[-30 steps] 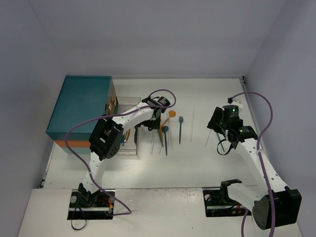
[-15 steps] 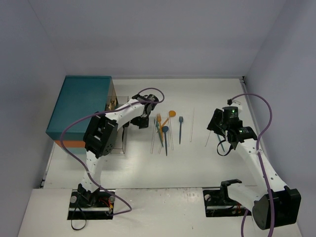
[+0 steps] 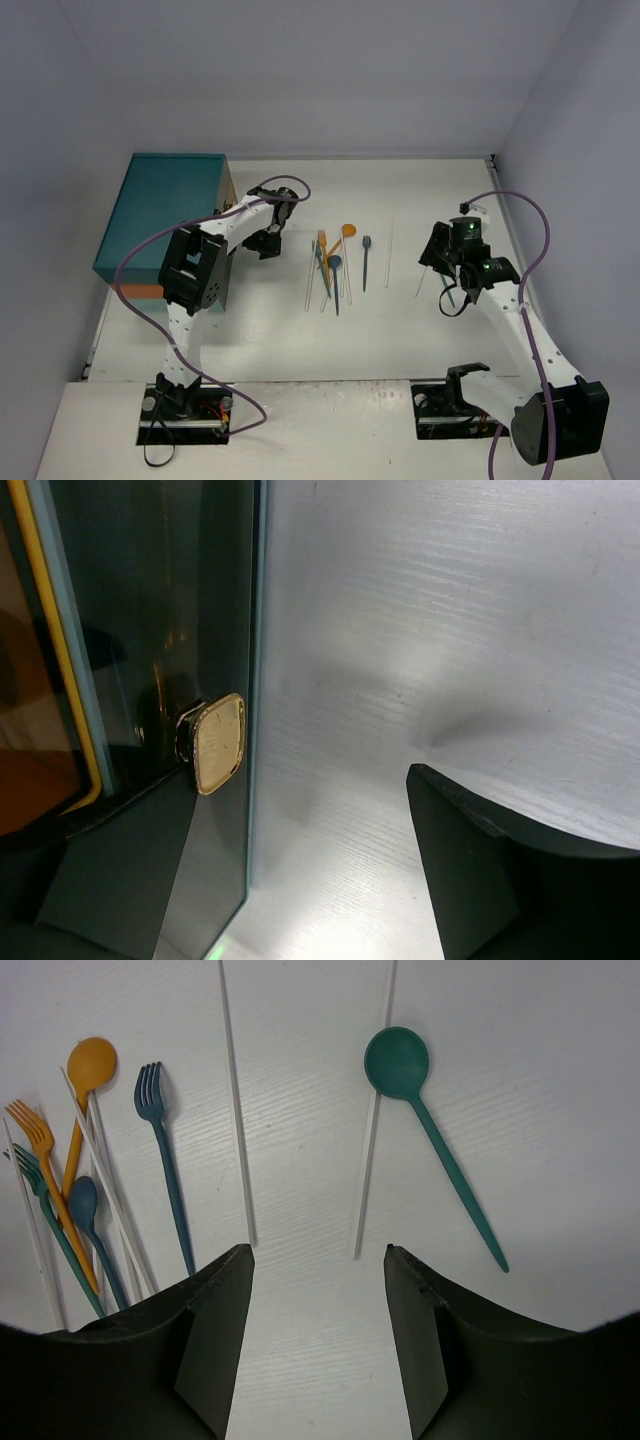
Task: Sort the eating utensils into containers
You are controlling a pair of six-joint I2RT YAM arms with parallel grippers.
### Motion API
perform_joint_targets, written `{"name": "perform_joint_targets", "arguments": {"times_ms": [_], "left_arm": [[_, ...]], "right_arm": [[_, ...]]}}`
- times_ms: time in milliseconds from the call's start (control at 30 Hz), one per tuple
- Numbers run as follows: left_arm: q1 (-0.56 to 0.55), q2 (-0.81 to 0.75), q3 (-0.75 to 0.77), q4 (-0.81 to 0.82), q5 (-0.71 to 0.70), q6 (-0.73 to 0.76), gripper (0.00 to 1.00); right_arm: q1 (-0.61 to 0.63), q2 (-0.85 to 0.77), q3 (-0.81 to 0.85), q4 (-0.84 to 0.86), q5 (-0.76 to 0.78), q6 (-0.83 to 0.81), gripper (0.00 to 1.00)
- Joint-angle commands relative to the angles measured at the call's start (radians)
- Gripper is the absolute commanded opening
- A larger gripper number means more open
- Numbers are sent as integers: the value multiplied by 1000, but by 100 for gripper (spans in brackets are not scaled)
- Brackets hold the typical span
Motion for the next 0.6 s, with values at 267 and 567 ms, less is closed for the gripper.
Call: {"name": "perform_joint_targets", "arguments": {"times_ms": [267, 567], "left_arm": [[-17, -118, 32, -29, -43, 57, 89], [-190, -216, 186, -176, -29, 24, 85]], "right_arm": [[-4, -11, 5, 23, -6, 2, 52], [-4, -18, 10, 24, -13, -1, 52]]}}
